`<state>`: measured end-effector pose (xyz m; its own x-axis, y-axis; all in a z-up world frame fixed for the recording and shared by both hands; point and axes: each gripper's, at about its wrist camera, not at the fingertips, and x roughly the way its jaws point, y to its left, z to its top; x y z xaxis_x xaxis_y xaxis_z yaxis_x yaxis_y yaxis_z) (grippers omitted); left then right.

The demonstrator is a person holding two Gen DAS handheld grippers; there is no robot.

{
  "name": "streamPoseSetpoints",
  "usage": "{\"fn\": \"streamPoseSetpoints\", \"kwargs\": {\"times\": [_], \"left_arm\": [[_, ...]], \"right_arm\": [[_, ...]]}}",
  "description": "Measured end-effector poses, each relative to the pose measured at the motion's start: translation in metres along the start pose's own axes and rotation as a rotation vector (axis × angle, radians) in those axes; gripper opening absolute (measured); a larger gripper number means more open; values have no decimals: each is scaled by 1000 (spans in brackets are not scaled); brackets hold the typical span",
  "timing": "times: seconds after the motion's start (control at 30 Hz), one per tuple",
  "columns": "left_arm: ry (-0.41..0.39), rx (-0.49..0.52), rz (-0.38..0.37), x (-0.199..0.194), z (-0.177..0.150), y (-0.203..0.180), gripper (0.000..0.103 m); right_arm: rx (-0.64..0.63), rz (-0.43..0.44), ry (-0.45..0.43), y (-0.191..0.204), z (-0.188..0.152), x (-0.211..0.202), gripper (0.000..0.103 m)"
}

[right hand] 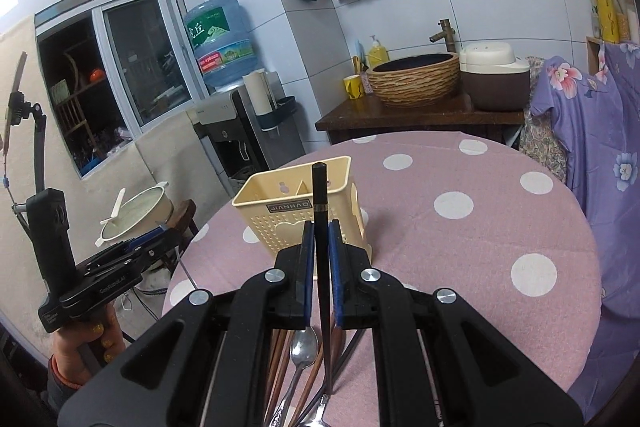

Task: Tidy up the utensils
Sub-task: 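Lower the spoon and black chopstick into the beige holder and open both tools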

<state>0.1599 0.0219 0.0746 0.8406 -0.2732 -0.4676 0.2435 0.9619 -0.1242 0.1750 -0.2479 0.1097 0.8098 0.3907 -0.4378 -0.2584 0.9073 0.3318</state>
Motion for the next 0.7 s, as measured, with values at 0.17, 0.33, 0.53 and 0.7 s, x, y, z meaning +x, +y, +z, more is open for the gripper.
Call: {"fn": "streamPoseSetpoints", "kwargs": {"times": [0.17,0.33,0.53,0.7], "left_arm": [[-13,11,-5,-3,10,-2,36],[-46,29,-16,-4,26,-5,36],[-150,46,11,-7,74,-10,36],[-224,42,51,5,120,-14,36]], "right_arm": [[-20,18,-16,6,9,-5,8],[-39,27,-36,13,24,-9,8],[-89,47,-96,32,67,-16,8],[-93,45,-188,45,120,-19,8]]}}
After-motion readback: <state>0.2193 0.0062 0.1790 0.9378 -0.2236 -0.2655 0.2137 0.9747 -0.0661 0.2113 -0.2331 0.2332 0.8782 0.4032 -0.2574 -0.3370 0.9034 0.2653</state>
